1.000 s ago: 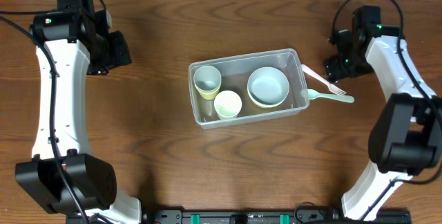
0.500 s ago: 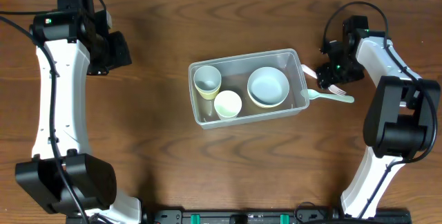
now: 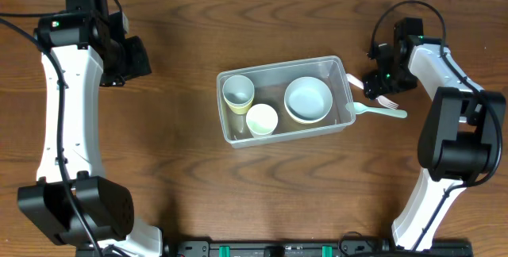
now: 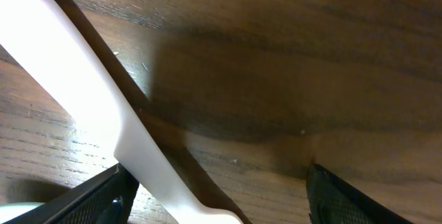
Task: Pack container
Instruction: 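Lower the right gripper and close it on the pink fork handle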
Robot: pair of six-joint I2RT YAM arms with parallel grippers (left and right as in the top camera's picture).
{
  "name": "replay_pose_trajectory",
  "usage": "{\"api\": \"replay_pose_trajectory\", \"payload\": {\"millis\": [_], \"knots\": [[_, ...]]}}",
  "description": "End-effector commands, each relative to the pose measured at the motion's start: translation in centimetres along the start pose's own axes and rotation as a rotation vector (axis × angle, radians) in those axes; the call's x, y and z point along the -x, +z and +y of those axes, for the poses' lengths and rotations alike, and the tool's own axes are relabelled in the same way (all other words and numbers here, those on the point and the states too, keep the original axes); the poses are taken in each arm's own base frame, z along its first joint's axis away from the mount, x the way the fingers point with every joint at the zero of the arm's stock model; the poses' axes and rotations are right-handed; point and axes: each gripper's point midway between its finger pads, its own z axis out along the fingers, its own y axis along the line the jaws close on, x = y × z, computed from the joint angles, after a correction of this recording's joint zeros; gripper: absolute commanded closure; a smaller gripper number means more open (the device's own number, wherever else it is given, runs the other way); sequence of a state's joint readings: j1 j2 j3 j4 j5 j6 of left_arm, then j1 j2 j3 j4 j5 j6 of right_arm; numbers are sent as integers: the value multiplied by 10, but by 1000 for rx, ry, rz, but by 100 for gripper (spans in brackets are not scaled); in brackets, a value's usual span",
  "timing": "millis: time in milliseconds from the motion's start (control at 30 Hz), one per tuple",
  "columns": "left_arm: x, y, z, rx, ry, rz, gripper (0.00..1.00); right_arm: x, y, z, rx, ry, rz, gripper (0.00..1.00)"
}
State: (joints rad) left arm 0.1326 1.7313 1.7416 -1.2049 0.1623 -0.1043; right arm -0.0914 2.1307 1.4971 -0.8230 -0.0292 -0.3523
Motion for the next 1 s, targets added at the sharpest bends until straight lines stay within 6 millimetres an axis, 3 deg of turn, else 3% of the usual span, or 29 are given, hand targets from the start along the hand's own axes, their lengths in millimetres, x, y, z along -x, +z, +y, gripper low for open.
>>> {"api": "replay_pose_trajectory", "payload": {"millis": [0,533,967], "knots": [[-3,-5,-2,-11,1,-6,51,-11,10,3,24,0,29,21],[-5,-5,-2,-10,-1,3,51,-14,11,5,29,15,41,60],[-4,-5,-2,-10,0,2,51,-15,11,5,30,16,43,75]]}}
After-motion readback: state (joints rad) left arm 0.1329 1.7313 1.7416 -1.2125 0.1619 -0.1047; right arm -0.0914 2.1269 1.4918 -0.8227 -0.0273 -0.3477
